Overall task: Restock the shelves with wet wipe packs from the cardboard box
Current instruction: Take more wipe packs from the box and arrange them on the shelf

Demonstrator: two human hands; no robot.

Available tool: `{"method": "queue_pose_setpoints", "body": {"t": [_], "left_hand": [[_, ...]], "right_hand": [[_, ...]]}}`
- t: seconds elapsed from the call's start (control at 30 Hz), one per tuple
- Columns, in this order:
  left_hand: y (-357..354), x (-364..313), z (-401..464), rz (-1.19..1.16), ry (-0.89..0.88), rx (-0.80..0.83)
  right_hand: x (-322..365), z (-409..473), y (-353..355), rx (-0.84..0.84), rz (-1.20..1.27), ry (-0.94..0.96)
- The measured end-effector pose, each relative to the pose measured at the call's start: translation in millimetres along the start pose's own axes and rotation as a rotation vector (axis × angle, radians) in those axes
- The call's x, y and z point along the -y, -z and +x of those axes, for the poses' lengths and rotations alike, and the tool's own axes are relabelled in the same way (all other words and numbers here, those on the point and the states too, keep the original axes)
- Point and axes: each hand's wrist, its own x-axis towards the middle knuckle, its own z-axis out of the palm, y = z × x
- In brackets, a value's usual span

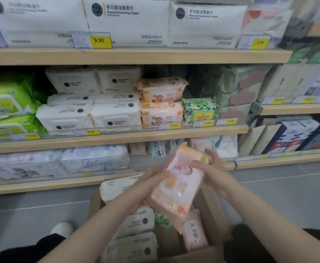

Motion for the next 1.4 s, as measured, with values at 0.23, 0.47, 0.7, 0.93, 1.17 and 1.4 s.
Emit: {"method": "queue_pose_setpoints", "body": {"t": [0.23,0.47,0.7,0.93,1.17,1.4], "left_hand": [[-3.2,13.7,13.1,-0.081,-0.011,0.027],[8.1,11.9,20.2,0.178,-0.096,-0.083],[113.7,78.9,82.9,1.265,-0.02,-0.382],[133.4,144.8,120.8,1.512,0.003,-0.403],[130.0,165.1,117.9,1.538,-0.271,-0.514],[117.3,133.9,87.3,1.621,-0.367,-0.439]], "right_hand": [[-11.2,-11.3,-17.5,0.158,-0.099,-0.007],[-21.9,1.3,-20.0,0.075,-0.193,-0.093],[-41.8,34.5,4.2,0.018,-0.639,-0.074],[-60.5,57.0,19.8,-0.007,-0.69,-0.126],[-63.9,65.5,11.2,-0.006,-0.71,-0.11],[-43.8,58.8,16.5,0.008,-0.855,0.047]]}}
